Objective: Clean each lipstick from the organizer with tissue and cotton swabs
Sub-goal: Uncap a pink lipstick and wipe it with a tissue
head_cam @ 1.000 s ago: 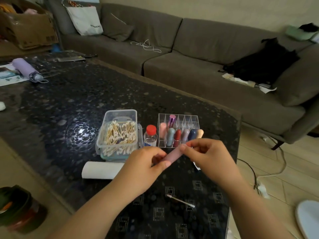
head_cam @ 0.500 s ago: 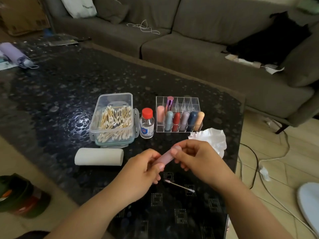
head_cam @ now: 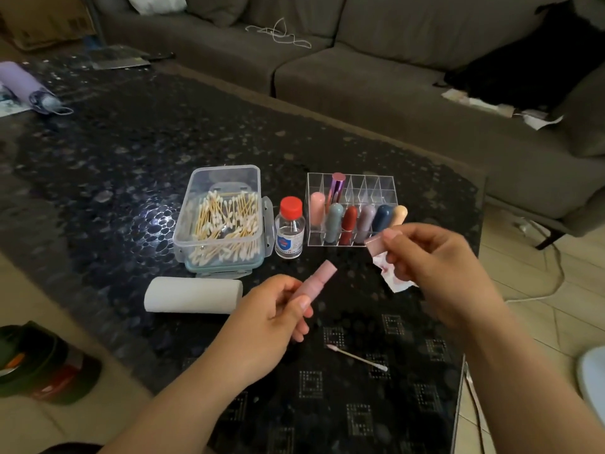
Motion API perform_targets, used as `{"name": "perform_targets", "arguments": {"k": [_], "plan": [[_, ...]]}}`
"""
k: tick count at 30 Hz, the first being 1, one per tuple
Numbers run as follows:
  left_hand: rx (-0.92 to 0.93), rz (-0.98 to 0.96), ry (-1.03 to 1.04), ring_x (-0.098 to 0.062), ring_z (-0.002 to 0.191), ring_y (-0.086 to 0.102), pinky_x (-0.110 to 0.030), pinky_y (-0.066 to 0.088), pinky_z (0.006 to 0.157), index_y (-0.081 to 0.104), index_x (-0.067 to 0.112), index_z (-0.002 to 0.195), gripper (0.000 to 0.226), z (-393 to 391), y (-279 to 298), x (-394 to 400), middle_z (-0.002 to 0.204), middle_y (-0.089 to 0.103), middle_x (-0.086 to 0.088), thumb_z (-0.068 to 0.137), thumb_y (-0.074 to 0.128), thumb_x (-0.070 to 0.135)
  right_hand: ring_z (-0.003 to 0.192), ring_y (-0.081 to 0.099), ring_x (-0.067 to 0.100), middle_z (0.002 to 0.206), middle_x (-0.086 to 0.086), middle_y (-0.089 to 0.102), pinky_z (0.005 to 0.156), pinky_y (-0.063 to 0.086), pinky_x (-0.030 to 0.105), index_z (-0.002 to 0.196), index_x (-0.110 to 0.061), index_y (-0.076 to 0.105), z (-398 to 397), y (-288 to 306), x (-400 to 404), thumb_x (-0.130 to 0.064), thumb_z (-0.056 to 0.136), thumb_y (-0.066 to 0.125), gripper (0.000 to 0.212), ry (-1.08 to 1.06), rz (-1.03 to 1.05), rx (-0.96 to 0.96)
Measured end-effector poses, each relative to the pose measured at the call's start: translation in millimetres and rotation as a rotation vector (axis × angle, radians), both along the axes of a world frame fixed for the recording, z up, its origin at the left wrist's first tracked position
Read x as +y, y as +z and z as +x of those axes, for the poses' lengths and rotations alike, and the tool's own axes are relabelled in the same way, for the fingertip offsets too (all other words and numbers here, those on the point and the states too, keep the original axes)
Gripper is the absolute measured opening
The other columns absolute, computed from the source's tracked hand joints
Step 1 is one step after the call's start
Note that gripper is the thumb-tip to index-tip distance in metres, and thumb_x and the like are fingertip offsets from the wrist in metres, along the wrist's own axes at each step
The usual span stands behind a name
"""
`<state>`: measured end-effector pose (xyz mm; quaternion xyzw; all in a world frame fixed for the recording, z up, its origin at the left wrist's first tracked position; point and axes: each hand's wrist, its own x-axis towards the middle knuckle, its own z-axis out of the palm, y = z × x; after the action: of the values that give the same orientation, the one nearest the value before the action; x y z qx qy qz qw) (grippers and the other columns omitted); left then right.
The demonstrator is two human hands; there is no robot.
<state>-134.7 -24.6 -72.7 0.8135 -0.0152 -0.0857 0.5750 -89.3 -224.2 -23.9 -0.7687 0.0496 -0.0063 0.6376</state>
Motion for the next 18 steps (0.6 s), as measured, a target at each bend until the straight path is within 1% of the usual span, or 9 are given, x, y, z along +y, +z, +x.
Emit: {"name": "perform_targets", "arguments": {"k": [2, 4, 6, 7, 9, 11, 13, 15, 18], "plan": [[-0.001, -0.028, 0.032, -0.003, 0.061, 0.063, -0.017, 0.050, 0.067, 0.058, 0.022, 0.094, 0.011, 2, -1, -1, 0.073, 0.066, 0.008, 0.097, 0.047, 0.022, 0.057, 0.061, 0.004, 0.068, 0.002, 0.070, 0.056, 0.050, 0.016, 0.090, -0.010, 0.069, 1, -7, 4, -0.014, 0.086, 0.065, 0.007, 0.065, 0.002, 0.034], [0.021, -0.101, 0.073, -0.007, 0.065, 0.065, -0.025, 0.054, 0.072, 0.059, 0.020, 0.096, 0.011, 4, -1, -3, 0.077, 0.068, 0.006, 0.096, 0.048, 0.024, 0.067, 0.069, 0.008, 0.077, 0.005, 0.073, 0.066, 0.056, 0.020, 0.094, -0.013, 0.065, 0, -18, 13, -0.012, 0.084, 0.068, 0.010, 0.111, -0.076, 0.083], [0.069, -0.232, 0.113, -0.009, 0.066, 0.065, -0.026, 0.056, 0.071, 0.059, 0.017, 0.099, 0.012, 4, 1, -6, 0.081, 0.069, 0.002, 0.096, 0.048, 0.022, 0.074, 0.069, 0.008, 0.082, 0.000, 0.072, 0.073, 0.055, 0.019, 0.092, -0.021, 0.062, 2, -30, 17, -0.016, 0.082, 0.071, 0.014, 0.098, -0.292, 0.054], [0.089, -0.295, 0.127, -0.009, 0.066, 0.065, -0.025, 0.056, 0.069, 0.059, 0.015, 0.100, 0.012, 4, 3, -6, 0.082, 0.069, 0.001, 0.096, 0.048, 0.020, 0.075, 0.067, 0.004, 0.083, -0.005, 0.070, 0.072, 0.051, 0.014, 0.090, -0.024, 0.061, 2, -35, 17, -0.019, 0.082, 0.071, 0.014, 0.080, -0.421, 0.016], [0.099, -0.373, 0.146, -0.010, 0.066, 0.064, -0.024, 0.056, 0.066, 0.059, 0.013, 0.102, 0.013, 3, 6, -7, 0.082, 0.068, 0.000, 0.095, 0.049, 0.017, 0.074, 0.058, -0.002, 0.083, -0.013, 0.062, 0.066, 0.043, 0.006, 0.092, -0.026, 0.061, 0, -43, 18, -0.025, 0.083, 0.070, 0.012, 0.078, -0.665, -0.074], [0.101, -0.415, 0.160, -0.010, 0.066, 0.064, -0.024, 0.056, 0.067, 0.060, 0.015, 0.102, 0.013, 3, 6, -7, 0.080, 0.069, 0.001, 0.093, 0.052, 0.019, 0.073, 0.048, 0.001, 0.086, -0.012, 0.051, 0.062, 0.037, 0.009, 0.101, -0.025, 0.064, -3, -52, 21, -0.031, 0.086, 0.067, 0.017, 0.116, -0.842, -0.143], [0.097, -0.420, 0.166, -0.010, 0.068, 0.066, -0.026, 0.055, 0.069, 0.063, 0.018, 0.101, 0.014, 4, 5, -5, 0.079, 0.070, 0.004, 0.090, 0.055, 0.022, 0.074, 0.045, 0.003, 0.090, -0.011, 0.044, 0.065, 0.036, 0.014, 0.108, -0.024, 0.065, -4, -56, 23, -0.035, 0.087, 0.064, 0.023, 0.144, -0.923, -0.141], [0.078, -0.399, 0.163, -0.011, 0.070, 0.067, -0.029, 0.055, 0.073, 0.065, 0.018, 0.099, 0.013, 5, 4, -5, 0.081, 0.072, 0.004, 0.088, 0.058, 0.022, 0.078, 0.046, 0.004, 0.093, -0.011, 0.042, 0.071, 0.040, 0.017, 0.115, -0.026, 0.064, -4, -56, 22, -0.037, 0.089, 0.061, 0.029, 0.172, -0.959, -0.118], [0.053, -0.397, 0.160, -0.011, 0.073, 0.068, -0.028, 0.055, 0.074, 0.066, 0.017, 0.099, 0.012, 4, 3, -7, 0.082, 0.072, 0.003, 0.087, 0.062, 0.016, 0.085, 0.048, 0.004, 0.096, -0.012, 0.041, 0.074, 0.038, 0.013, 0.131, -0.027, 0.055, -4, -54, 21, -0.036, 0.088, 0.062, 0.045, 0.193, -0.961, -0.138]]}}
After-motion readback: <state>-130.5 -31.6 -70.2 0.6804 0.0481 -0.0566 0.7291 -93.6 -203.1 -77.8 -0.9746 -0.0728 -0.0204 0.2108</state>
